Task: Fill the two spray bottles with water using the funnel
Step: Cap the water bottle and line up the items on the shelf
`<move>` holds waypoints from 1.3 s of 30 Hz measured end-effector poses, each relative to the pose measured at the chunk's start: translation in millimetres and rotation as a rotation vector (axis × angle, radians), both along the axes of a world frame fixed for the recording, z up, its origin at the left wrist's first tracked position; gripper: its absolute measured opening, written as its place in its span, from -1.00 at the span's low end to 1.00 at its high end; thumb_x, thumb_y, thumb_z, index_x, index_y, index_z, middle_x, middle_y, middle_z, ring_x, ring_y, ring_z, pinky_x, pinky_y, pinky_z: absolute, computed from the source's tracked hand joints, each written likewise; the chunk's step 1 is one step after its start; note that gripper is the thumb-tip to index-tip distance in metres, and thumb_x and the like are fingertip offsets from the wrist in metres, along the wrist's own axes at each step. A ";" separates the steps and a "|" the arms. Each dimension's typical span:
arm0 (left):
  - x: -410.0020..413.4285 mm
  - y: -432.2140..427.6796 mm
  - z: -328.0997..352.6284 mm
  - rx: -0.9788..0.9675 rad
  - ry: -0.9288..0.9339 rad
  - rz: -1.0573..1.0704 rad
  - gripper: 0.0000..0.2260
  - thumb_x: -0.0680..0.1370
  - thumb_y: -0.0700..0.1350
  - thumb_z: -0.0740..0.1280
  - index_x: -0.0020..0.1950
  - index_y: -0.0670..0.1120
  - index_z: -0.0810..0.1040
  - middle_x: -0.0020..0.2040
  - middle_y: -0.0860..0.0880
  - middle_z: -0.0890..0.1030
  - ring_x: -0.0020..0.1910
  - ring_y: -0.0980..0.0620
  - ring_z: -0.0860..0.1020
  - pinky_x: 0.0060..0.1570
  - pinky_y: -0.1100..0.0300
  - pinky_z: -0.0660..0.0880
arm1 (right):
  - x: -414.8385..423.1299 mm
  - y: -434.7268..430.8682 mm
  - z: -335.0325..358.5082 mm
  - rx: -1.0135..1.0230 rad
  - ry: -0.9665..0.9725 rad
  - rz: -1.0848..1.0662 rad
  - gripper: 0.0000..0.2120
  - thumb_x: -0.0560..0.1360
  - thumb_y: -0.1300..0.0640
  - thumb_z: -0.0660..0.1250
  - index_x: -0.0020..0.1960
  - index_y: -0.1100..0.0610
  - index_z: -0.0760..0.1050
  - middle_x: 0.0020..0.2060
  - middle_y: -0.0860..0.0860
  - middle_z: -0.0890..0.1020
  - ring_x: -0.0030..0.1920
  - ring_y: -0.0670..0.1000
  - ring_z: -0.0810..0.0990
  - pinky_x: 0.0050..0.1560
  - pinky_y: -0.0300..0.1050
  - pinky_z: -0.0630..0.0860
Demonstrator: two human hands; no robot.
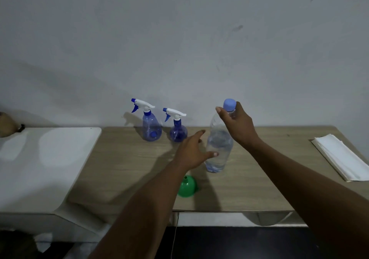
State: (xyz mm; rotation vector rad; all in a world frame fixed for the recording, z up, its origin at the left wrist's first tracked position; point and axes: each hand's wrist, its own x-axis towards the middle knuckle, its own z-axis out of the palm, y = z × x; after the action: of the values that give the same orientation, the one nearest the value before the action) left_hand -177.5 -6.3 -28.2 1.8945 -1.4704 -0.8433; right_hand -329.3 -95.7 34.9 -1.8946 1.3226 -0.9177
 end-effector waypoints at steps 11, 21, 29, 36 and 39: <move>36.3 46.0 -78.6 0.301 -0.438 -0.145 -0.68 0.55 0.06 0.41 0.29 0.05 0.58 0.29 -0.06 0.52 0.24 -0.11 0.55 0.17 0.08 0.45 | 8.1 7.2 -19.1 -0.203 -0.092 -0.070 -0.67 0.52 -0.23 0.33 0.11 -0.03 0.46 -0.06 -0.08 0.64 -0.01 -0.08 0.62 0.00 -0.17 0.52; 51.9 -28.4 -53.4 0.096 -0.396 -0.073 -0.75 0.57 -0.06 0.41 0.23 -0.08 0.62 0.18 -0.14 0.62 0.15 -0.17 0.60 0.07 0.05 0.50 | 7.0 -42.9 1.6 -0.230 0.042 -0.178 -0.64 0.57 -0.28 0.18 -0.10 0.02 0.46 -0.37 -0.14 0.50 -0.24 0.01 0.53 -0.13 -0.11 0.38; 43.5 -114.5 -48.3 0.022 -0.412 0.015 -0.78 0.59 -0.13 0.36 0.20 -0.09 0.67 0.16 -0.09 0.67 0.14 -0.11 0.62 0.18 0.03 0.55 | 16.7 -110.1 22.0 -0.305 0.074 -0.171 -0.61 0.58 -0.25 0.19 0.06 0.07 0.52 -0.15 -0.05 0.63 -0.13 0.02 0.62 0.03 0.01 0.53; 36.0 -164.2 -73.2 0.011 -0.407 0.053 -0.82 0.59 -0.17 0.36 0.16 -0.09 0.67 0.13 -0.12 0.63 0.09 -0.12 0.62 0.12 0.02 0.59 | 21.3 -159.2 0.9 -0.356 0.117 -0.115 -0.58 0.59 -0.27 0.17 0.10 0.07 0.52 -0.09 -0.02 0.67 -0.11 -0.01 0.64 -0.04 -0.03 0.56; 37.6 -178.1 -85.5 0.048 -0.436 0.050 -0.81 0.61 -0.19 0.32 0.18 -0.10 0.65 0.15 -0.13 0.61 0.13 -0.18 0.61 0.13 -0.03 0.58 | 22.2 -169.3 -10.0 -0.333 0.035 -0.131 -0.60 0.59 -0.25 0.18 0.14 0.05 0.52 -0.06 -0.08 0.65 -0.10 -0.06 0.62 -0.02 -0.08 0.53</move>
State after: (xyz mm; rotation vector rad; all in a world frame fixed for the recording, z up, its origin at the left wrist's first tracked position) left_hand -139.9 -184.4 -113.6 2.2403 -1.6518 -0.4602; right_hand -307.1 -265.0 24.9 -2.0981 1.3964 -1.2408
